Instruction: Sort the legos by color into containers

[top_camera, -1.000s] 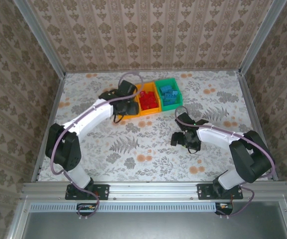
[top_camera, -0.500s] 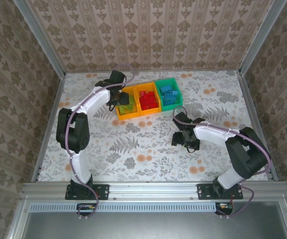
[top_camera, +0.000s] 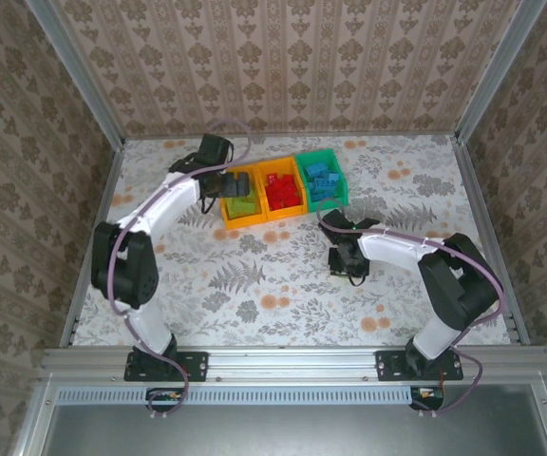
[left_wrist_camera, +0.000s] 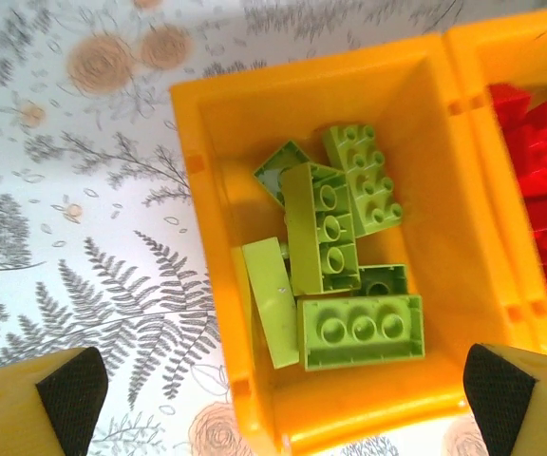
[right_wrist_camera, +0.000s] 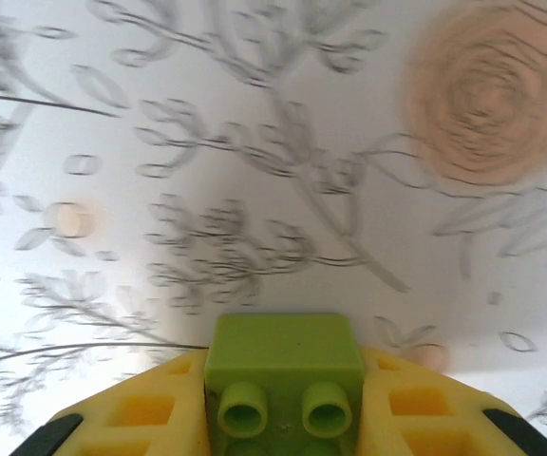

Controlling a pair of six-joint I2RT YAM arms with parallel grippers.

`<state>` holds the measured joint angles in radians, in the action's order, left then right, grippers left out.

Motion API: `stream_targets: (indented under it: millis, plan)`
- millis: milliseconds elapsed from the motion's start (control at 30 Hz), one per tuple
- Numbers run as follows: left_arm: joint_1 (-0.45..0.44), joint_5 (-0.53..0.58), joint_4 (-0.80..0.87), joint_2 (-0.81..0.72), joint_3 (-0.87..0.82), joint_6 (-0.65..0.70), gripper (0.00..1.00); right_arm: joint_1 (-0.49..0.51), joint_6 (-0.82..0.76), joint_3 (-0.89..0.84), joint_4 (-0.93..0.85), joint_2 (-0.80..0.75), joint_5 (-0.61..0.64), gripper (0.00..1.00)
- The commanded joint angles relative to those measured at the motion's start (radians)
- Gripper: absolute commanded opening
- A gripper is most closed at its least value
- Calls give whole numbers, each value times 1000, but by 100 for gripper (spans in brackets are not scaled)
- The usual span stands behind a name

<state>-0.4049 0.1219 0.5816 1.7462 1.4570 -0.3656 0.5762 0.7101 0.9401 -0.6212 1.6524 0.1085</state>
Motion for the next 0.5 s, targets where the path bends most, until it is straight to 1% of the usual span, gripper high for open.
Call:
stream_targets:
  millis: [0, 100, 200, 300, 467]
  plan:
    - [8, 31, -38, -107, -35, -17, 100, 41, -42, 95, 43, 20, -17, 26]
    - [26, 18, -25, -162, -94, -30, 100, 63, -67, 190, 103, 56, -106, 25]
    - [54, -10, -50, -227, -206, -67, 100, 59, -52, 293, 204, 116, -229, 24]
    - [82, -37, -76, -287, -332, -107, 100, 52, -26, 433, 266, 206, -345, 24]
    - [100, -32, -83, -384, -504, -136, 100, 27, 46, 675, 333, 387, -511, 24]
